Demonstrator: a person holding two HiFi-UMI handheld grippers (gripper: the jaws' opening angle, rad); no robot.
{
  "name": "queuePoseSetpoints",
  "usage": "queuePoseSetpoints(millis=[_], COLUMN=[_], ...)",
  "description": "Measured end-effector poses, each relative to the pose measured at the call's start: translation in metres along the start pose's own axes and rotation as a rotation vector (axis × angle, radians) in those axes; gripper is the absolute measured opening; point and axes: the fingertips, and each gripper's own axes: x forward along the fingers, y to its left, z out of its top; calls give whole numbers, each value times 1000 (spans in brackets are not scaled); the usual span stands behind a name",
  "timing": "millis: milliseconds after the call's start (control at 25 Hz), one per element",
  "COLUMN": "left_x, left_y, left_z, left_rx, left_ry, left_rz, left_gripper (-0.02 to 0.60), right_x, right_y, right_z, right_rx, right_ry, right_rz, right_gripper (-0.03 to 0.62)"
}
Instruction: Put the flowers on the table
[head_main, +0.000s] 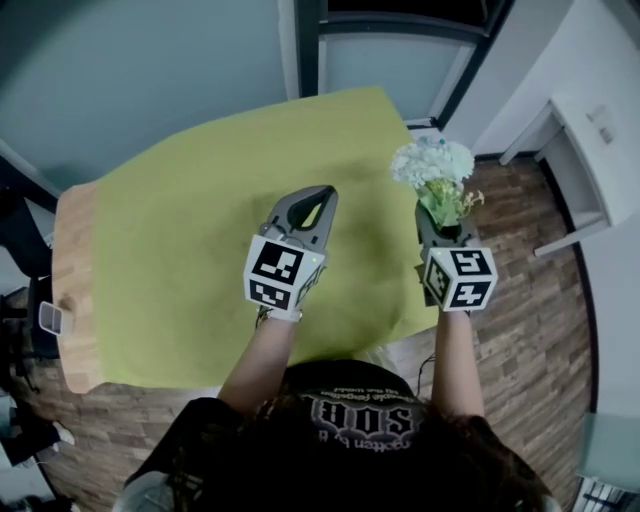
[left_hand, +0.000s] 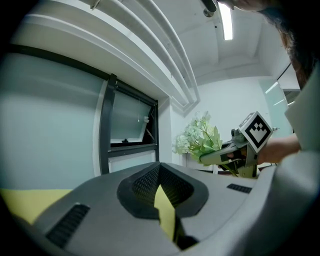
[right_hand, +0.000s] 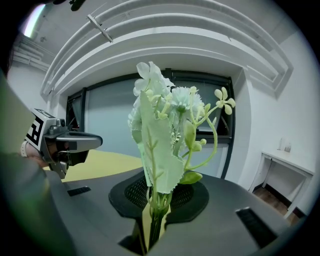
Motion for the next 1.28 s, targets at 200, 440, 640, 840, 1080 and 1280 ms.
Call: queuePoseSetpoints(millis=[200, 440, 640, 840, 1080, 1280], left_x=[26, 49, 57, 67, 75, 78], left_y=[16, 32, 43, 44, 40, 36], left_z=[6, 2, -8, -17, -26, -32], left_rx=[3, -3, -15, -27, -34, -41], left_ry=[9, 34, 61, 83, 111, 132], left_rz=[53, 113, 168, 187, 190, 190], left_gripper=[-3, -3, -3, -3, -3, -3], right_x=[43, 95, 133, 167, 202, 224], right_y=[-17, -38, -52, -64, -75, -79], right_z=[3, -1, -17, -45, -90, -124], right_rx=[-15, -20, -33, -15, 6, 7], right_ry=[22, 54, 91, 136, 232, 316], right_rz=[55, 107, 130, 147, 150, 151], right_gripper=[64, 64, 64, 64, 64, 64])
